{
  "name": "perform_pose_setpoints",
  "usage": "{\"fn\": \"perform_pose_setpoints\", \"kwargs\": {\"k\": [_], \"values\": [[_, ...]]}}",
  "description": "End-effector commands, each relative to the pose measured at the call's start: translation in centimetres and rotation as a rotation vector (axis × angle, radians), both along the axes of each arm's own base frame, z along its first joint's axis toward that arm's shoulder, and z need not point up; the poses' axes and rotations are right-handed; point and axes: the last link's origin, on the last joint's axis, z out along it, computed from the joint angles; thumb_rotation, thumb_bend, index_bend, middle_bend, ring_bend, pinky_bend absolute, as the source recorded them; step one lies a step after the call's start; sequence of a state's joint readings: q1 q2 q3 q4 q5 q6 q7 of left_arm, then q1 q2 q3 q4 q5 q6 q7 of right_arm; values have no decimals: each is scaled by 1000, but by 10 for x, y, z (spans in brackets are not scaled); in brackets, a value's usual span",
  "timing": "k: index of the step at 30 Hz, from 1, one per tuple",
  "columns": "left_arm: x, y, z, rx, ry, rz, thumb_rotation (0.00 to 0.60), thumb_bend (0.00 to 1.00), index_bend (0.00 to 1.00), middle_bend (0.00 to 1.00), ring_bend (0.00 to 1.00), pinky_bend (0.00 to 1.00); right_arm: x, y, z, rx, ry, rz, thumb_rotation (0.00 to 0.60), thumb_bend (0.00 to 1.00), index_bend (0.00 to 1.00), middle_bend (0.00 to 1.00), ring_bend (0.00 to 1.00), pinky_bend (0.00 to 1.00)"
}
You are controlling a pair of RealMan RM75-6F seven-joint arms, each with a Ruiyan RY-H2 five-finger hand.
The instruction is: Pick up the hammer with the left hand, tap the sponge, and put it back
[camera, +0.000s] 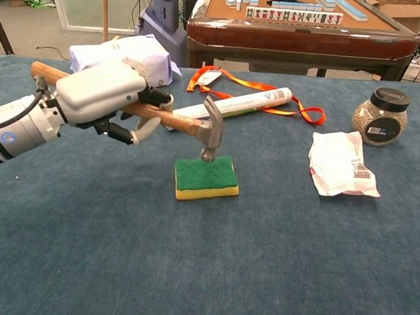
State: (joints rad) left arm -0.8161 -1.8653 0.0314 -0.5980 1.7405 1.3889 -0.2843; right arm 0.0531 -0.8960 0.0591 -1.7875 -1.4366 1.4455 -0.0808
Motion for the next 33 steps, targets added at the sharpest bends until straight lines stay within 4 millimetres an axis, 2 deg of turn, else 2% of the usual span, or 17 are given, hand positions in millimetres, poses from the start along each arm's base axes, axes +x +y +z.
{"fn": "perform_pose_setpoints", "kwargs": {"k": [1, 5, 8, 16, 21, 27, 33], "values": [[-5, -2, -10, -18, 41, 10, 600, 589, 745, 842, 760, 957, 0, 0, 0, 2, 1, -1, 600, 225, 212, 317, 263, 352], [-10, -3, -15, -24, 73, 10, 600, 588, 746, 842, 760, 957, 1, 0, 1, -2, 4, -1, 600, 226, 212, 317, 263, 352], [-9, -1, -12, -61, -60, 104, 600, 589, 747, 842, 760, 957, 1, 1, 2, -4, 4, -2, 600, 226, 211, 318, 263, 352], [-6, 9, 26, -22, -257, 146, 600, 589, 749, 844, 760, 956, -2, 2, 1, -9, -3, -5, 600, 225, 212, 318, 263, 352], [-5, 7, 37, -22, -315, 158, 600, 588, 749, 844, 759, 957, -1, 0, 0, -2, -5, 0, 600, 226, 211, 318, 263, 352], [-8, 1, 25, -30, -224, 136, 600, 589, 749, 845, 760, 956, 1, -1, -1, 1, -2, 4, 600, 225, 212, 318, 263, 352], [-16, -7, -2, -40, -56, 94, 600, 589, 749, 845, 759, 957, 1, 1, 0, -1, 2, -2, 600, 226, 211, 318, 263, 352]]}}
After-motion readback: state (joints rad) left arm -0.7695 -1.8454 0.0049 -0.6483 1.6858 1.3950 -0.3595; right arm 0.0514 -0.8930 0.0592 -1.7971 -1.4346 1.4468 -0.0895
